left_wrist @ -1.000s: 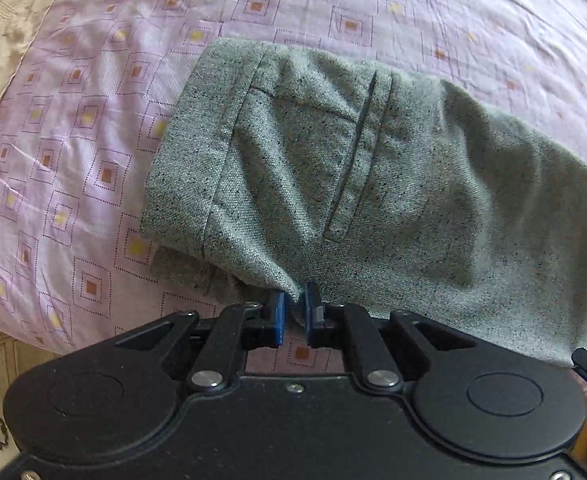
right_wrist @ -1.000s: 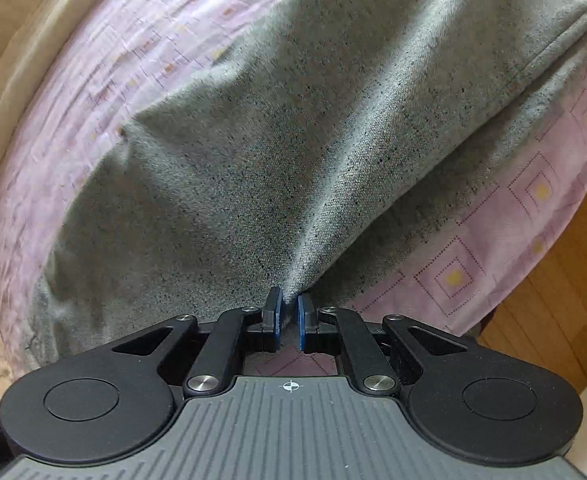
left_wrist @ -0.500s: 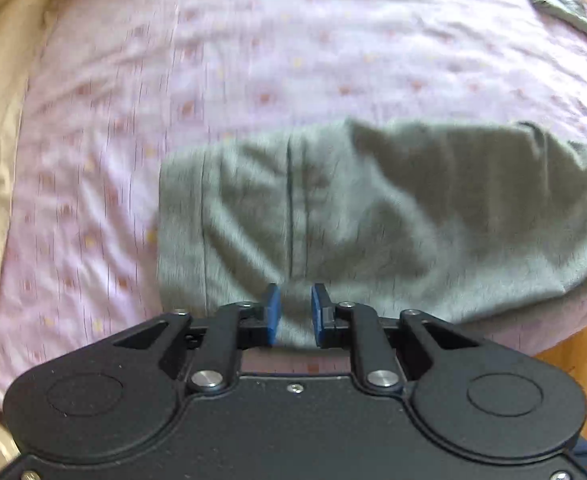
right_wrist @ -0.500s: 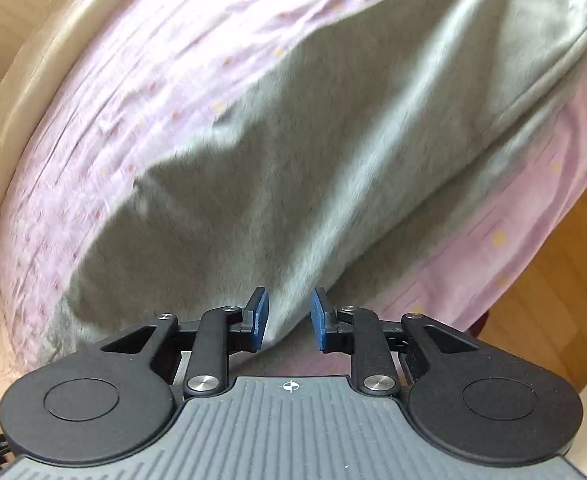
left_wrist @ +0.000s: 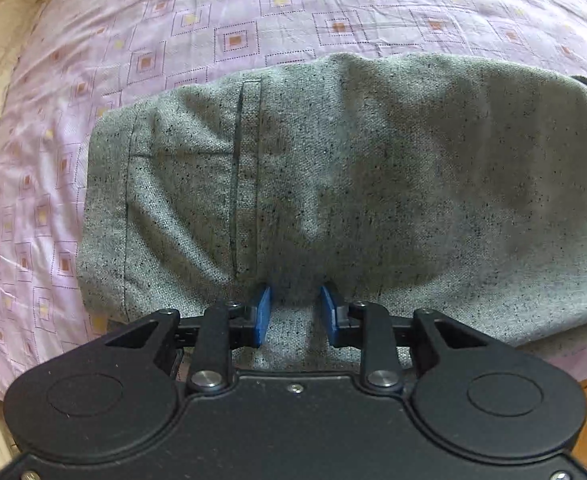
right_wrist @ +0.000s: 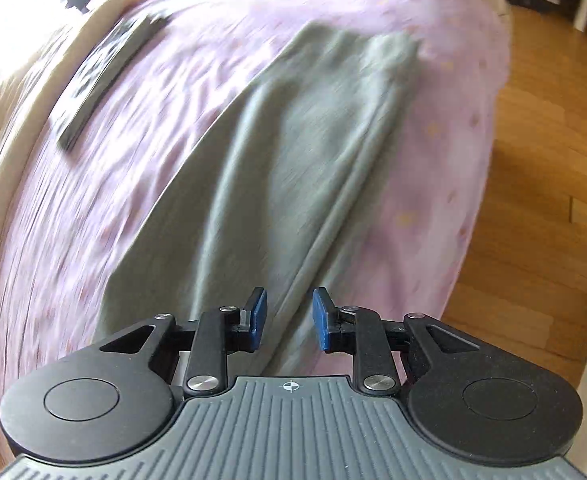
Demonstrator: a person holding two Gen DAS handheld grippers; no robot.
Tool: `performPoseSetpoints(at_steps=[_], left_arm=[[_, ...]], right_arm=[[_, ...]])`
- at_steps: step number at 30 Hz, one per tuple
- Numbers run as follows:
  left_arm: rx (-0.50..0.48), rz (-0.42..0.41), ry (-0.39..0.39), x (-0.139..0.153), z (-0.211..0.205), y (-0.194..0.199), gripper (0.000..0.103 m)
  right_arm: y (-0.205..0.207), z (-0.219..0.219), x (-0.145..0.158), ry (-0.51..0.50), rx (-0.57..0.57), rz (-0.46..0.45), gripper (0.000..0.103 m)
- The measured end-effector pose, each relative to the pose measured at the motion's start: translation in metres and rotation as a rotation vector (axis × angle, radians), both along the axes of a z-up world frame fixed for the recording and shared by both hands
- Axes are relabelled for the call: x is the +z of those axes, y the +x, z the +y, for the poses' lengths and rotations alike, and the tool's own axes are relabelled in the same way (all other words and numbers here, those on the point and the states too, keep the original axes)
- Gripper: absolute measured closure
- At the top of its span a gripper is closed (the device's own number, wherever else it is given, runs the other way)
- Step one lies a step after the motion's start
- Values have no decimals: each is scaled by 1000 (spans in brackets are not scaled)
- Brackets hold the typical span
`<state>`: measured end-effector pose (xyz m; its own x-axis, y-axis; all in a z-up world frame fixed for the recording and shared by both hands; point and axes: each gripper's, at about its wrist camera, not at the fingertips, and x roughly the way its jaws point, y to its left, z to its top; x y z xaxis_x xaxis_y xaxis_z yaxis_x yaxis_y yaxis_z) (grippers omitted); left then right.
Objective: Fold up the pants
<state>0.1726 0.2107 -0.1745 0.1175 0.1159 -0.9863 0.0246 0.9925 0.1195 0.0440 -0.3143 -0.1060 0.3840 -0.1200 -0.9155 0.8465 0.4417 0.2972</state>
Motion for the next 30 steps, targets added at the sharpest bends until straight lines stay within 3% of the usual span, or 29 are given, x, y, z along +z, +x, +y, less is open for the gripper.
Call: performPoseSetpoints(at_steps=[5,8,13,18,19,20,25,28,30], left_arm=[[75,39,22,-2,-3,8,66],[133,64,20,-4,-2,14,67],[165,66,37,-5,-5,16,67],[183,45,36,-4,-5,11,66],[184,42,36,-4,-6,9,66],[181,43,36,-3,-6,8,66],[167,62,37,2,-1,1,56],[189,69,52,2,3,-4,52],[185,80,68,5,1,-7,52]], right_arm=[[0,-51,-21,87,-48,-15,75],[6,-47,-40,158,-23,-15,75],[18,-38,-47,186,17,-45,74],[31,-38,-61,229,36,12,74],[34,-36,-60,224,59,5,79],[37,-34,-55,207,107,-9,99],[43,-38,-18,68,295,2,99],[43,-46,-36,99,319,114,99],[42,-46,-39,106,317,141,98]])
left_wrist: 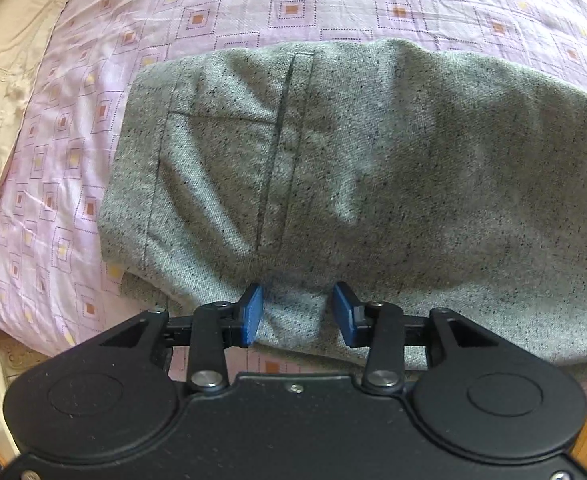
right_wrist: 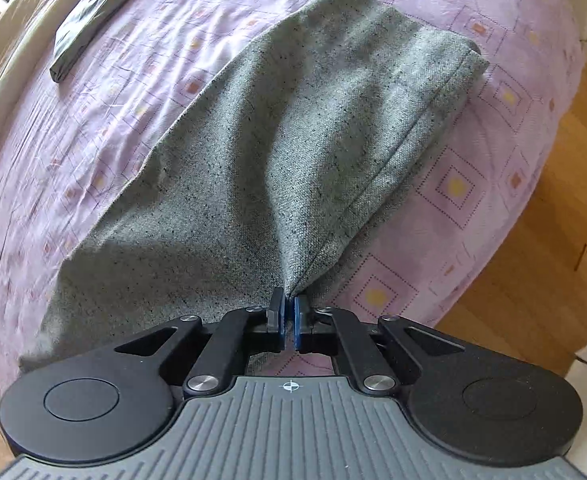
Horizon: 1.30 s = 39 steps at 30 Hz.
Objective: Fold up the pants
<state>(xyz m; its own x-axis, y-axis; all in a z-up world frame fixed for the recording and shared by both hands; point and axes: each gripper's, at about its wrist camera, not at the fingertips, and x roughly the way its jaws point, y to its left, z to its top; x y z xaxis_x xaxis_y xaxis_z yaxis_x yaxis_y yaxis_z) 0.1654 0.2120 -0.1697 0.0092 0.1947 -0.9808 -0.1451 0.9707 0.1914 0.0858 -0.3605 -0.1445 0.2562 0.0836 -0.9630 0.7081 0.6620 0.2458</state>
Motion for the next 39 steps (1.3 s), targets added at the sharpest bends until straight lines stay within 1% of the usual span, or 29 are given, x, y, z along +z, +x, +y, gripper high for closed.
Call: performPoseSetpoints(at_steps=[1,2,3,4,6,7,8,9,10,13,14,16,18,19,21,22,24,25,26,27,28,30,31,33,34,36,39], left_arm=[[-5,12,10,2,-1,-1,54],[-3,17,15,7,-4,-3,64],[2,3,13,15,-6,-4,65],[5,-27,1,24,-10,-5,65],[8,-100,-39,43,-18,-4,65],[7,-130,-56,49,-24,1,60],[2,-148,-66,53,-29,6,59],[-4,-157,-74,53,-35,11,59],[-11,-164,-82,53,-41,16,59],[-38,-158,-88,42,-52,28,58],[-42,-141,-88,36,-53,30,58],[-52,-95,-92,22,-55,25,58],[-66,-36,-87,6,-53,13,58],[-71,-10,-84,-1,-52,5,55],[-103,-42,-77,0,-53,-12,55],[-117,-34,-73,1,-54,-17,53],[-117,-9,-80,2,-53,-24,53],[-117,11,-91,1,-52,-25,53],[-125,24,-101,2,-51,-25,53],[-136,34,-110,4,-50,-23,53],[-143,43,-124,6,-48,-20,53],[-135,41,-157,13,-40,-11,53],[-131,38,-171,15,-36,-6,53],[-132,31,-187,22,-30,4,54],[-138,23,-195,26,-28,8,54],[-152,4,-208,36,-25,17,54],[-149,-42,-221,53,-19,31,54]], right_arm=[[3,2,4,-31,2,21,92],[5,5,11,-64,-2,33,91],[8,8,21,-90,1,24,91],[11,14,31,-116,15,0,91],[21,33,55,-180,91,-96,91],[31,44,63,-179,143,-147,91],[44,55,66,-148,203,-190,89],[58,67,65,-107,266,-215,87],[75,80,62,-70,320,-227,83],[115,127,43,59,477,-238,81],[126,149,36,75,549,-221,79],[134,186,19,66,682,-174,79],[129,218,5,73,791,-127,79],[125,228,-2,72,830,-96,79],[110,242,-15,54,885,-22,79],[101,244,-20,58,902,19,79],[85,243,-21,83,907,35,79],[82,243,-21,94,916,67,79],[80,243,-22,103,927,118,79],[81,244,-20,95,928,145,79],[82,244,-13,77,923,127,79],[95,247,13,56,918,16,79],[107,251,27,50,906,-57,79],[134,262,46,70,881,-159,76],[149,270,51,89,880,-190,73],[178,289,53,102,906,-226,73],[207,331,48,62,1007,-263,73]])
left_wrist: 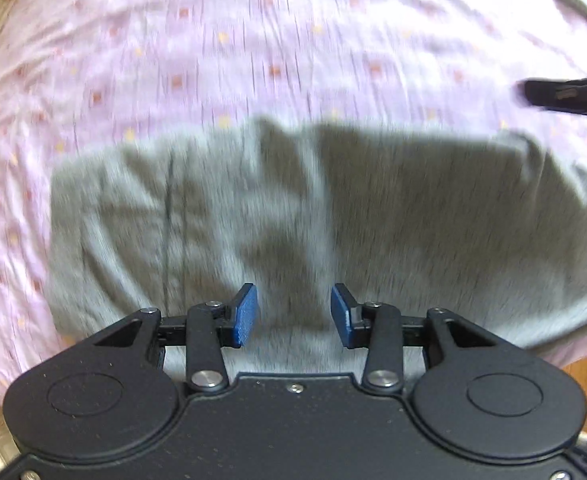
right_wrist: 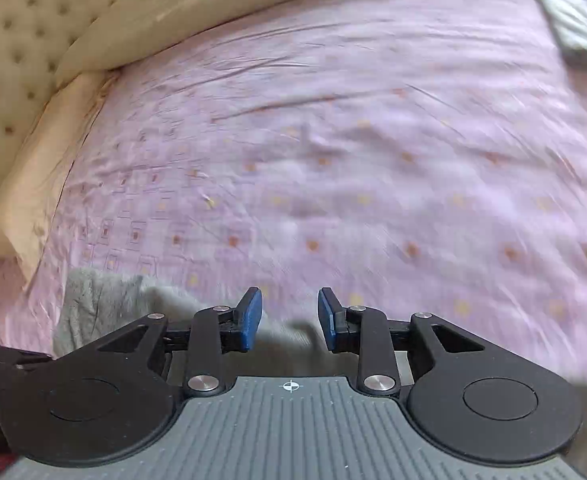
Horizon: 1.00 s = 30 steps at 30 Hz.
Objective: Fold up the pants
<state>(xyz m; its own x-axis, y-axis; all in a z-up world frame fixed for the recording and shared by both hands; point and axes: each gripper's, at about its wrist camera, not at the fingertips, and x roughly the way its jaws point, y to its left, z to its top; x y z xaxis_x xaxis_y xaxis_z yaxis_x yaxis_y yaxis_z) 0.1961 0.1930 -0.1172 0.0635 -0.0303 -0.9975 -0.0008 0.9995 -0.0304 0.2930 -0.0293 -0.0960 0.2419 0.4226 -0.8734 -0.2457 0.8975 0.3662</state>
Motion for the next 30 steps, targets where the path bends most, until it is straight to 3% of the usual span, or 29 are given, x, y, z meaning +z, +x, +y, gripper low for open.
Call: performPoseSetpoints(at_steps=[3,8,13,17,20,25,30], left_arm=[[31,-51,-10,14,7,19,54],[100,-114,-16,19,12,55,54],[62,-123,6,-10,-3,78,54],[10,-55,50,-34,-12,66,54],[-29,-54,40,-36,-14,41,54],[-69,-64,50,-44,-19,7,53],[-107,-95,96,-46,-32,2,53]], right_arm=[[0,24,-12,-35,74,21,73],[-48,32,-29,-75,164,96,73],[-72,28,-31,-77,133,111,73],[-70,30,-28,-78,124,112,73],[-65,25,-17,-46,132,104,73],[-46,6,11,50,52,2,72],[-1,23,-18,54,65,105,71]])
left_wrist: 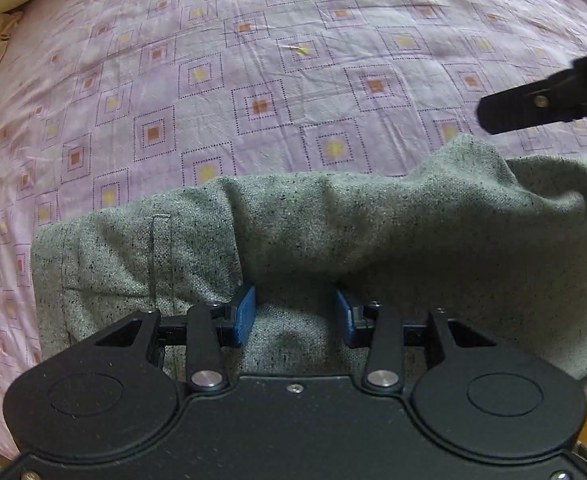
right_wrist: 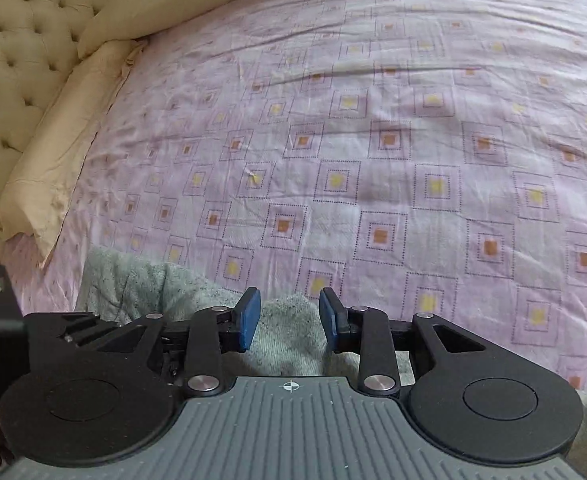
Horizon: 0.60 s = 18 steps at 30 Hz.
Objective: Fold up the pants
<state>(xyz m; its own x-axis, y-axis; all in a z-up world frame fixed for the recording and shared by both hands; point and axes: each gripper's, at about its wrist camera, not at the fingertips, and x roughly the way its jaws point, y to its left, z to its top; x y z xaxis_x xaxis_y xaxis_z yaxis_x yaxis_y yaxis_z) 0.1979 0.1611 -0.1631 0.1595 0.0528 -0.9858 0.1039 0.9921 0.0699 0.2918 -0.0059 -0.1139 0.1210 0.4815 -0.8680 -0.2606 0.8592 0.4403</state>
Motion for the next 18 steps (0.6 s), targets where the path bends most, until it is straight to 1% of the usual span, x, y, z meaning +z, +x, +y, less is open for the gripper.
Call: performPoseSetpoints(at_steps=[2,3,5,6,7,9,10,12,15,18], left_arm=[[11,-4,-14,0,2,0,53],[14,-7,-22,1,3,-1,52],[16,-16,-39,2,7,-3,52],[16,-20,-45,2,9,-4,52],[14,-24,-51,2,10,-6,51],[12,-31,-62,2,11,-6,51],[12,-31,-66,2,11,-6,51],[9,-30,-70,1,12,-5,51],[8,-28,-78,0,13,-3,51],[5,-32,-78,1,13,-5,51]], right_arm=[[11,7,-17,5,2,74,69],[12,9,-25,5,-1,122,68],[7,11,-32,24,12,190,68],[1,12,-30,47,33,197,69],[-11,12,-20,64,62,171,70],[-29,16,-7,70,121,122,77],[-36,17,-4,70,139,112,80],[-51,18,0,74,151,93,80],[-60,17,-3,92,118,121,78],[-52,13,-12,107,19,143,74]])
